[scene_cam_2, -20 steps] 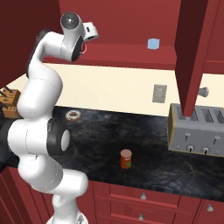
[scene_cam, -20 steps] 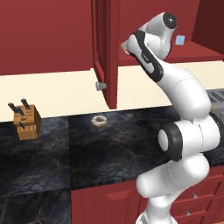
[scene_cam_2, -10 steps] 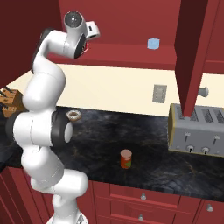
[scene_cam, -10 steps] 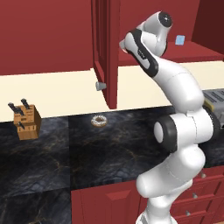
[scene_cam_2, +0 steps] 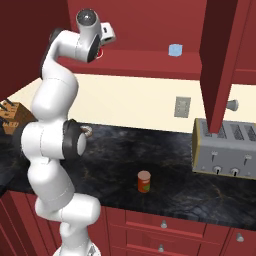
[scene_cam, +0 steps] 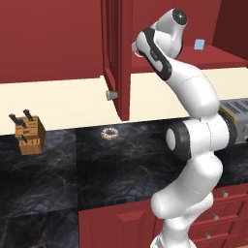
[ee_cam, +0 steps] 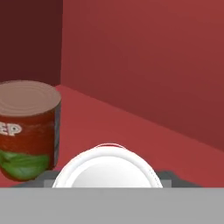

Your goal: Pick the cans from the counter and place them in their designated side in the cabinet.

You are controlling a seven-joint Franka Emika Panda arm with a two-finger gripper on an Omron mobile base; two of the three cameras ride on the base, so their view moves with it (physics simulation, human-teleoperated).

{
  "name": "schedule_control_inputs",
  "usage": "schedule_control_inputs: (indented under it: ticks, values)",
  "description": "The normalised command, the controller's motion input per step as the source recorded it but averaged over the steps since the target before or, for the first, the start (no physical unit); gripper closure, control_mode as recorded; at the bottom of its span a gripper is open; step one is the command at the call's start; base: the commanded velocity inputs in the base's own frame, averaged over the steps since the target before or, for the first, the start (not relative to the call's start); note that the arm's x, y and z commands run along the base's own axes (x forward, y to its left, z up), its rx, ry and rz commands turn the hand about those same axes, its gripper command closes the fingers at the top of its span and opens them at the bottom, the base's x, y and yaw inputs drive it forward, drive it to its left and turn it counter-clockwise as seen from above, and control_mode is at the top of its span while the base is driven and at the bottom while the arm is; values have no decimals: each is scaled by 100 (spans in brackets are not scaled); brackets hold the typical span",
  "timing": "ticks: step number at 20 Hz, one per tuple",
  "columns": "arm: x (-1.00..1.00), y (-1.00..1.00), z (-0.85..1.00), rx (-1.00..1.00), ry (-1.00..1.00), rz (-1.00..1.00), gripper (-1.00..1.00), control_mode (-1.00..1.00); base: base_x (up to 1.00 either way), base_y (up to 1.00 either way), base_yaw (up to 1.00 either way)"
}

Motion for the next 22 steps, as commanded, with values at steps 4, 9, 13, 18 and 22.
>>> schedule_control_inputs:
  ticks: [4,9,13,18,22]
  values:
    - [15,0,0,0,1,0,-100,-100,0,0,0]
    - [24,2,0,0,0,0,-100,-100,0,0,0]
    - [43,2,0,0,-1,0,-100,-100,0,0,0]
    - [3,-1,2,0,-10,5,-100,-100,0,0,0]
    - [-28,-10,1,1,-20,10,-100,-100,0,0,0]
